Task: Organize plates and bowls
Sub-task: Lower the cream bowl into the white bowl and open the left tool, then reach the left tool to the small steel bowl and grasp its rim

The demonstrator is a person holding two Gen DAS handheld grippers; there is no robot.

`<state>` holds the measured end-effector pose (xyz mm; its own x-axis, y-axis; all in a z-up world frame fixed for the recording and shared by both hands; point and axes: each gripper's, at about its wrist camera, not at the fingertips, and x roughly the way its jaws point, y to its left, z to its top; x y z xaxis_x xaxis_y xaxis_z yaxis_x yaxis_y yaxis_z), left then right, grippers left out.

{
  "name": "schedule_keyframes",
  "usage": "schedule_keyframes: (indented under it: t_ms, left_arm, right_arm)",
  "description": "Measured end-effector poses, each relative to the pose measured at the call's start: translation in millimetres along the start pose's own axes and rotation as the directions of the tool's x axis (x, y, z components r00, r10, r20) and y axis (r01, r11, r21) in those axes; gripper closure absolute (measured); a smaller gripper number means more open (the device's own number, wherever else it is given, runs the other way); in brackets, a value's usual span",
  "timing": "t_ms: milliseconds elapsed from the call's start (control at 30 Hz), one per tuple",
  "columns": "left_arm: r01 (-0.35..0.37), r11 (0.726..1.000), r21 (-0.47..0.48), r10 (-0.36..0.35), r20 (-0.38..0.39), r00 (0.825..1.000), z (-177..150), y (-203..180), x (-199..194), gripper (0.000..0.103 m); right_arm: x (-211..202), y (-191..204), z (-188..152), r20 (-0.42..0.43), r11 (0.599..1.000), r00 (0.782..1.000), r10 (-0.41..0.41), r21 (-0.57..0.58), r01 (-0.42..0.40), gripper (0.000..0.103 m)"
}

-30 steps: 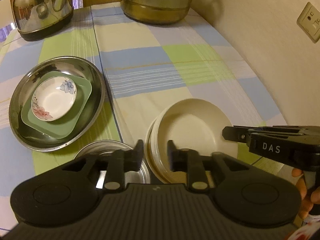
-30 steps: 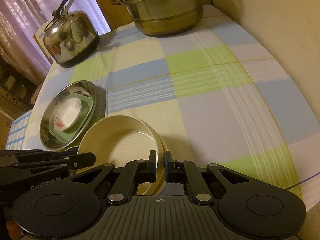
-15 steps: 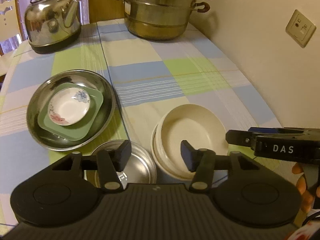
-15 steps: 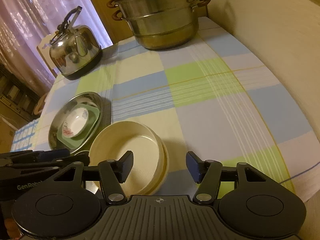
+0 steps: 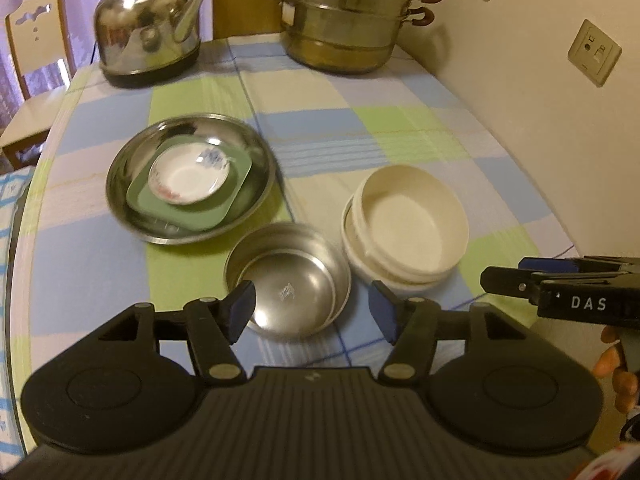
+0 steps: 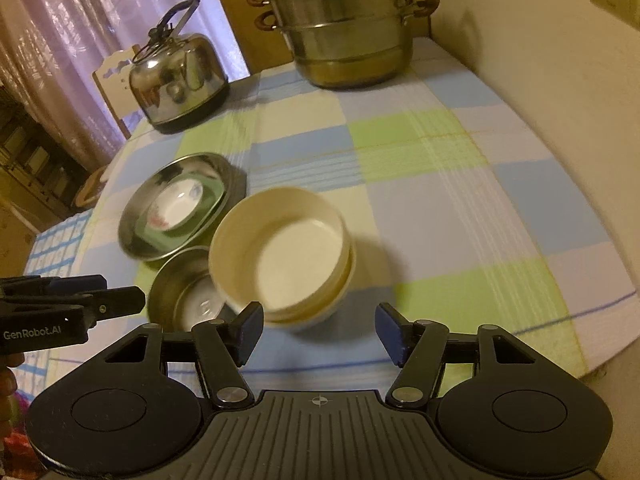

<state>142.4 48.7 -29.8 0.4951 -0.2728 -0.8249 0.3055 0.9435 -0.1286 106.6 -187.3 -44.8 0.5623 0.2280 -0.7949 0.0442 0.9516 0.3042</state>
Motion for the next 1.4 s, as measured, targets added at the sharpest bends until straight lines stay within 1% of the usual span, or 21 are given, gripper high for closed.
schedule_keyframes:
  t_ms: [200,333,600,1000,1400]
  left_arm:
    - [-0.002,1.000,-0.010,0.001,-0.032,0.999,-19,8,-4,0.043]
    - [0.004,1.000,-0.017,-0.004,-0.050,0.999,-28,11,-6,0.043]
    - [0.006,1.000,-0.013,-0.007,-0.077,0.997,-41,21,-8,0.043]
    - [0.010,1.000,-0.010,-0.011,-0.103,0.995,-53,37,-8,0.043]
    - [-0.005,1.000,-0.030,0.002,-0.109,0.994,-57,53,-6,0.043]
  right_arm:
    - [2,10,-18,-0.047,0.999,0.998,0.030,0.020,-0.029,0.041]
    - [8,19,-25,-0.079,0.999,0.996,0.034,0.023,-0.032,0.041]
    - [15,37,-39,-0.107,0.999,0.993,0.042,0.018,-0.040,0.041]
    - [22,63,-53,-0.130,0.999,0.991,0.042,0.010,-0.041,0.041]
    - [33,84,-53,-0.133,0.999,0.990,0.040,-0.015,-0.042,0.041]
